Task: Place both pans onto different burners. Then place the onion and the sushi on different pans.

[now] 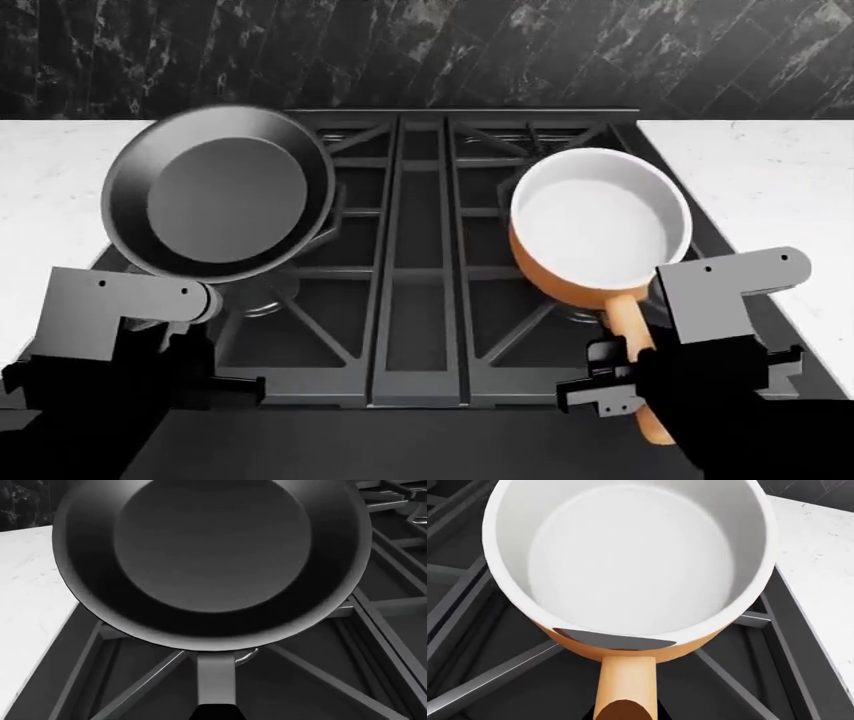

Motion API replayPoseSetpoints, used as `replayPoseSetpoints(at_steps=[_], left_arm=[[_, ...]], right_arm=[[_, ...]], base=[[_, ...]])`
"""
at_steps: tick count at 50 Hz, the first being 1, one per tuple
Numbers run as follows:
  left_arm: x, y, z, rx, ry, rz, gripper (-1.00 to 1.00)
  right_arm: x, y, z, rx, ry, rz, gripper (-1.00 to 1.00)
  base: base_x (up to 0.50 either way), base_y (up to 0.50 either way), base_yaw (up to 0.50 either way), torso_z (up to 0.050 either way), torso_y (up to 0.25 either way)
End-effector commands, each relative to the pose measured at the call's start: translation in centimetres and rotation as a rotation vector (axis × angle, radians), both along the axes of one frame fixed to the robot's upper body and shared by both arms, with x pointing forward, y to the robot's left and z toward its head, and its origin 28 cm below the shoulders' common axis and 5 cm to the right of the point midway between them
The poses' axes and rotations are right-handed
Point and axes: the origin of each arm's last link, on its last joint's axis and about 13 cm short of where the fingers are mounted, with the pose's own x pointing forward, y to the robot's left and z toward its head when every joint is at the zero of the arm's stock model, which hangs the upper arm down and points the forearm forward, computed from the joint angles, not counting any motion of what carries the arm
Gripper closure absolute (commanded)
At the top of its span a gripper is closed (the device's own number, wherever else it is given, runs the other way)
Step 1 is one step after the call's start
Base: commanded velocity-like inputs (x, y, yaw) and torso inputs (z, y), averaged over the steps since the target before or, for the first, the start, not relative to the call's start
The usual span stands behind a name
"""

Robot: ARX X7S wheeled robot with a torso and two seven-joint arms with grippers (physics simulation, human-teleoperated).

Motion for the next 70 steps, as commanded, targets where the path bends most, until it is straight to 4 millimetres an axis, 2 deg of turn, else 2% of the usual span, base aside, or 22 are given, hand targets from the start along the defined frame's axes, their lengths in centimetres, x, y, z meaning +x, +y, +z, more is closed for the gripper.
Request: replayPoseSetpoints(at_steps=[1,25,26,32,43,53,58,62,70], left_arm=[[0.7,0.4,0.9,0.004,-0.084,0.041,1.0],[0.8,0.4,0.8,-0.001,-0.083,0.042,1.0],[0.8,0.4,0.8,-0.002,-0.083,0.041,1.0],[0.8,0.5,0.8,-0.004,-0.083,0.041,1.0],[0.9,0.4,0.7,-0.003,-0.081,0.043,1.0],[0.8,0.4,0.4,-0.001,-0.07,0.04,1.0],[0.7,0.4,0.2,0.001,-0.058,0.04,1.0],[0.5,0.4,-0.1,0.0,-0.039,0.042,1.0],[-0.2,0.6,-0.1,0.013,0.019,0.06,1.0]], right_arm=[[2.2,-1.0,1.2,0.002,-0.102,-0.077,1.0],[2.9,-0.8,0.0,0.0,-0.05,-0.065,1.0],[2.9,-0.8,0.0,0.001,-0.048,-0.065,-1.0],[2.8,-0.8,0.1,0.006,-0.045,-0.064,-1.0],[1.9,-0.7,2.3,-0.001,-0.122,-0.057,-1.0],[-0.9,0.3,7.2,-0.024,-0.32,-0.004,-1.0],[-1.9,0.6,9.0,-0.039,-0.395,0.006,-1.0],[-2.1,0.6,9.3,-0.047,-0.415,0.002,-1.0],[-1.5,0.4,8.4,-0.021,-0.409,0.018,-1.0]], base=[[0.0,0.0,0.0,0.0,0.0],[0.0,0.0,0.0,0.001,0.004],[0.0,0.0,0.0,0.0,0.0],[0.0,0.0,0.0,0.0,0.002],[0.0,0.0,0.0,0.001,0.001],[0.0,0.0,0.0,0.0,0.002],[0.0,0.0,0.0,0.002,0.0],[0.0,0.0,0.0,0.0,0.003],[0.0,0.0,0.0,0.0,0.001]])
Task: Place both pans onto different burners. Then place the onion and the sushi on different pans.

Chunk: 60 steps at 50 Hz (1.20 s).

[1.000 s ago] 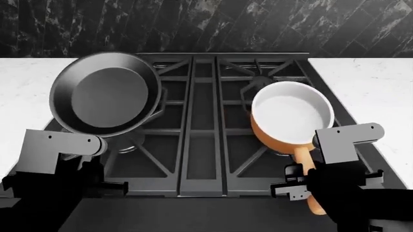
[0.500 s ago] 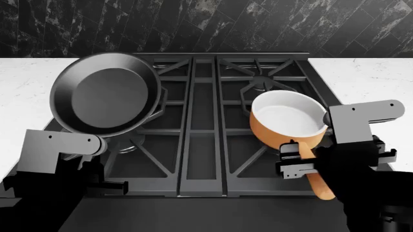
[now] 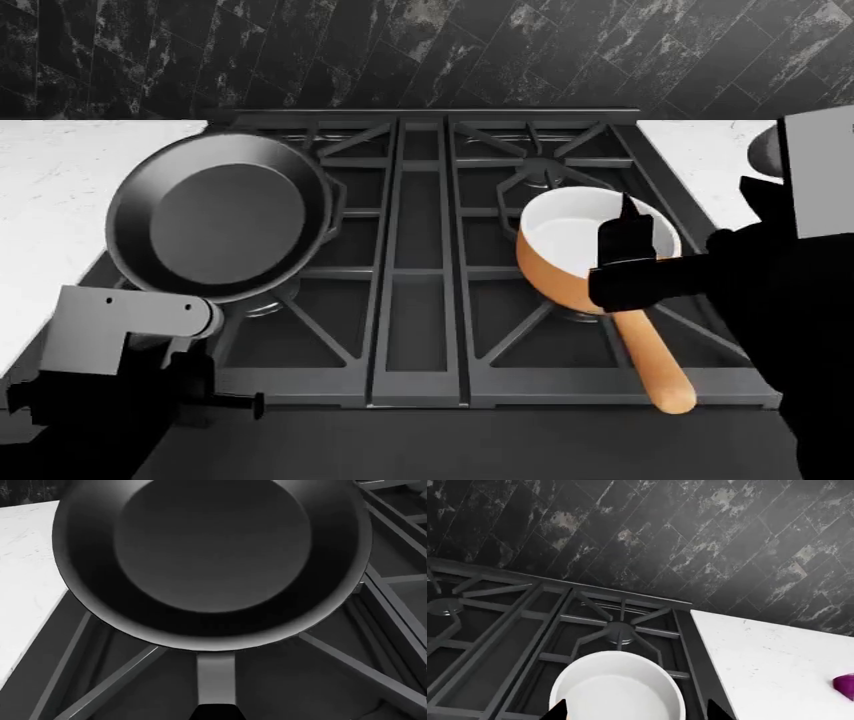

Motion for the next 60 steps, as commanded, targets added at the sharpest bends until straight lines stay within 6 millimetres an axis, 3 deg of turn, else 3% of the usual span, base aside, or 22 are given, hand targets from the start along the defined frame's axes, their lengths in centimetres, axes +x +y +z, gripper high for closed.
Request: replayPoseSetpoints(at_steps=[1,15,46,47,60], left_arm=[[0.2,0.4,1.0,0.023,-0.03,0.044,1.0],[1.3,0.0,2.5,0.091,0.021,0.045,1.0],[1.9,-0.1,1.0,0.072,0.071,0.036,1.0],[1.9,-0.1,1.0,0.074,0.071,0.035,-1.0],[2.2,0.1,1.0,0.086,0.066,0.035,-1.0]], right_arm=[[-0.4,0.0,0.3,0.001,-0.048,0.022,-1.0],[0.5,-0.7,-1.4,0.053,-0.027,0.033,-1.0],[0.7,-1.0,-1.9,0.07,-0.028,0.028,-1.0],[0.7,-0.9,-1.9,0.071,-0.027,0.028,-1.0],[0.7,-0.9,-2.1,0.073,-0.025,0.03,-1.0]], base=[[0.0,0.0,0.0,0.0,0.0],[0.0,0.0,0.0,0.001,0.001],[0.0,0.0,0.0,0.001,0.002],[0.0,0.0,0.0,0.0,0.0],[0.0,0.0,0.0,0.0,0.0]])
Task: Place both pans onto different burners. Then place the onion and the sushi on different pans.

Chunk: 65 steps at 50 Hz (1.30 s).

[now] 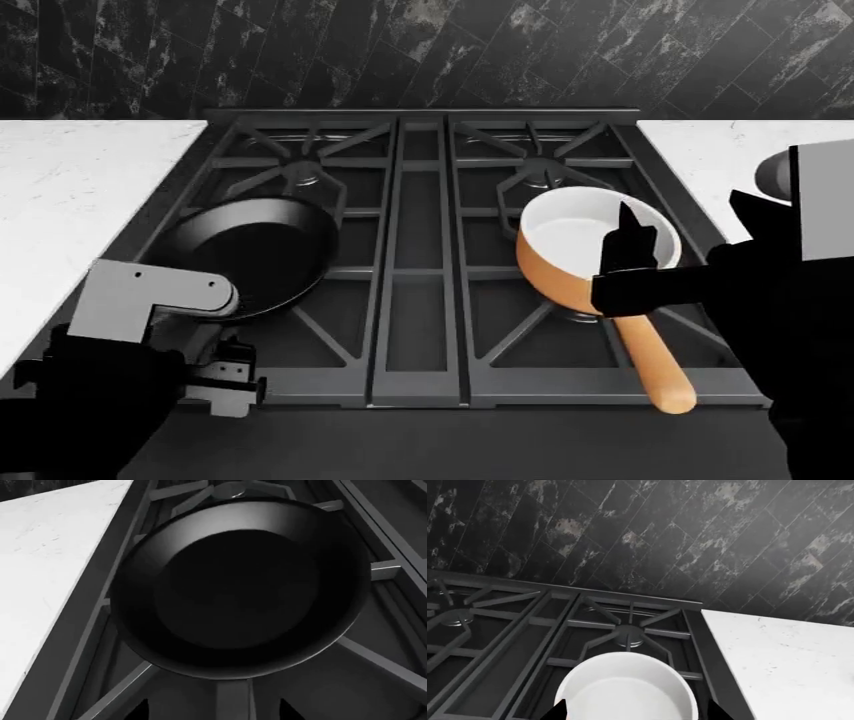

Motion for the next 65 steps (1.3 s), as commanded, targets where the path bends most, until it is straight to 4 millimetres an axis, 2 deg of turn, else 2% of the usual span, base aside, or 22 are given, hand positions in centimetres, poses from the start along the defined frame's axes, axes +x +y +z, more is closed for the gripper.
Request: replayPoseSetpoints(at_steps=[1,8,14,19,27,49,65], left_arm=[[0.3,0.2,0.2,0.009,-0.023,0.01,-1.0],[0.0,0.1,1.2,0.009,-0.06,0.005,-1.0],[-2.1,-0.3,5.4,-0.003,-0.263,-0.03,-1.0],[-3.1,-0.1,6.6,-0.007,-0.357,-0.027,-1.0],[-3.6,0.3,6.1,-0.033,-0.405,-0.016,-1.0],[-3.7,0.1,5.8,-0.023,-0.429,-0.029,-1.0],[-3.6,0.1,5.7,-0.017,-0.429,-0.022,-1.0]], right_arm=[[0.1,0.0,-0.2,0.003,0.002,0.001,-1.0],[0.1,0.0,-0.2,0.003,0.004,0.001,-1.0],[0.1,0.1,0.0,-0.006,-0.005,-0.001,-1.0],[0.0,0.3,0.2,-0.036,-0.066,-0.053,-1.0],[-0.5,0.7,0.4,-0.065,-0.153,-0.059,-1.0],[-0.6,0.5,0.5,-0.016,-0.2,-0.058,-1.0],[-0.5,0.3,0.5,0.036,-0.2,-0.05,-1.0]], base=[[0.0,0.0,0.0,0.0,0.0],[0.0,0.0,0.0,0.0,0.0],[0.0,0.0,0.0,0.0,0.0],[0.0,0.0,0.0,0.0,0.0],[0.0,0.0,0.0,0.0,0.0],[-0.14,0.02,0.0,0.0,0.0],[0.0,-0.5,0.0,0.0,0.0]])
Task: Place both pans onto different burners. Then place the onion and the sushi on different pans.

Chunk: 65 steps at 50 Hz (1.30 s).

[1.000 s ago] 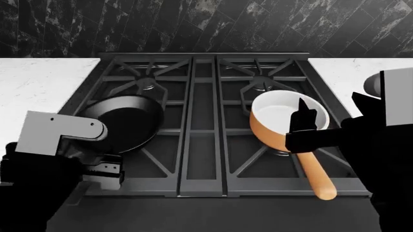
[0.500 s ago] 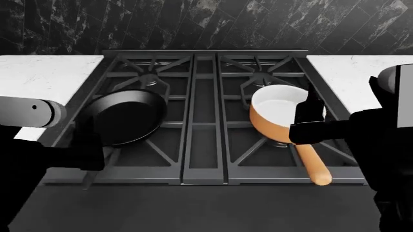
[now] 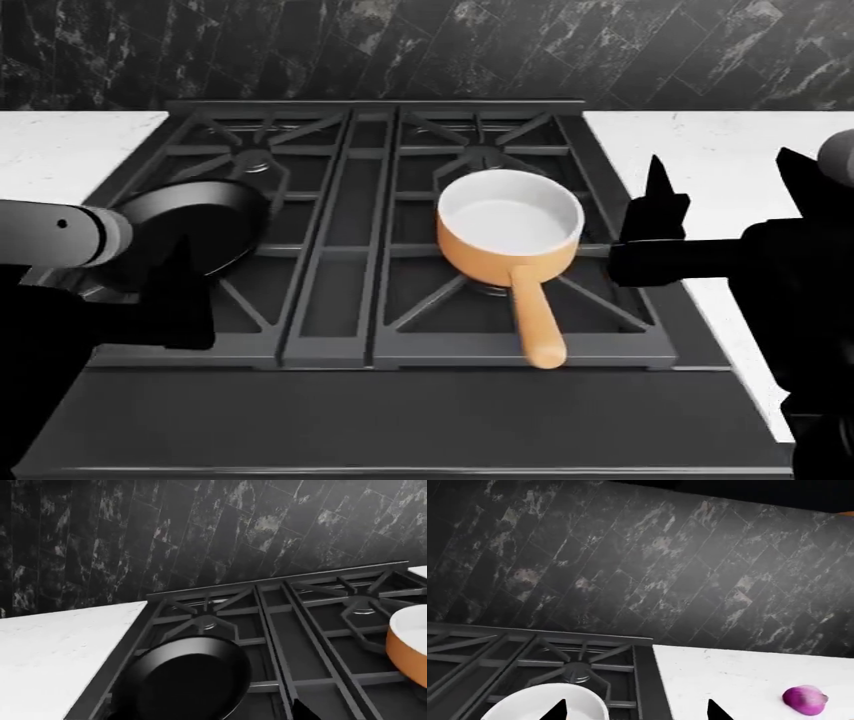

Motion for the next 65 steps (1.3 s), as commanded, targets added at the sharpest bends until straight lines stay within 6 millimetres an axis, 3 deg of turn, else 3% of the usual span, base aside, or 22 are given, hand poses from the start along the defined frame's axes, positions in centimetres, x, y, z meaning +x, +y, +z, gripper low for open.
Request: replayPoseSetpoints(at_steps=[1,65], left_arm=[[0.01,-0.09,-0.09,0.006,-0.001,-0.001,-1.0],[0.4,-0.28,0.27,0.03,-0.013,-0.011,-1.0]], right_arm=[[-0.01,-0.11,-0.11,0.022,-0.008,0.008,-1.0],[0.22,-0.01,-0.4,0.03,0.004,0.03,-1.0]], base=[[0.0,-0.5,0.0,0.0,0.0],[0.0,-0.5,0.0,0.0,0.0]])
